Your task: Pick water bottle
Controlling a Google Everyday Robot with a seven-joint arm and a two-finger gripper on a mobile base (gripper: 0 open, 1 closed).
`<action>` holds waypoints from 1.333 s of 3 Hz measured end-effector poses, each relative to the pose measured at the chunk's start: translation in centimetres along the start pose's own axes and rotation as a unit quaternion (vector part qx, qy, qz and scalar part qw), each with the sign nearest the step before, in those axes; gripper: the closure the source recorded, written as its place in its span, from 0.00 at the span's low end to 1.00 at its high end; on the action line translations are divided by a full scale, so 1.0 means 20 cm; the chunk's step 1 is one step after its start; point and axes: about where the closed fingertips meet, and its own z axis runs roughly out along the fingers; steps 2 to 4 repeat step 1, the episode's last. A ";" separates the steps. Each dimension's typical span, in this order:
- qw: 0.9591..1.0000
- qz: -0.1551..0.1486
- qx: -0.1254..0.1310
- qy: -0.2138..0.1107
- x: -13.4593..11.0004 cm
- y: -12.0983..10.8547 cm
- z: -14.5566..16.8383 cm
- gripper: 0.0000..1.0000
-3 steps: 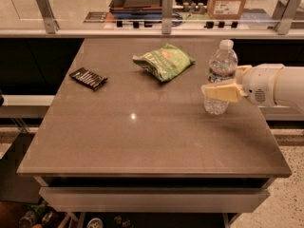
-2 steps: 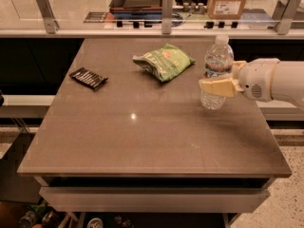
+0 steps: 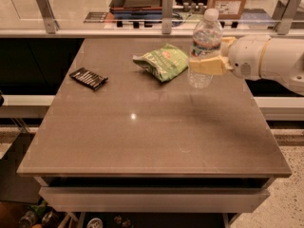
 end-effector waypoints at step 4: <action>1.000 -0.003 0.001 -0.003 -0.02 -0.01 0.00 1.00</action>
Offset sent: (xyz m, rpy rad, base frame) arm 0.0000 0.0000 0.0000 0.0000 0.0000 0.0000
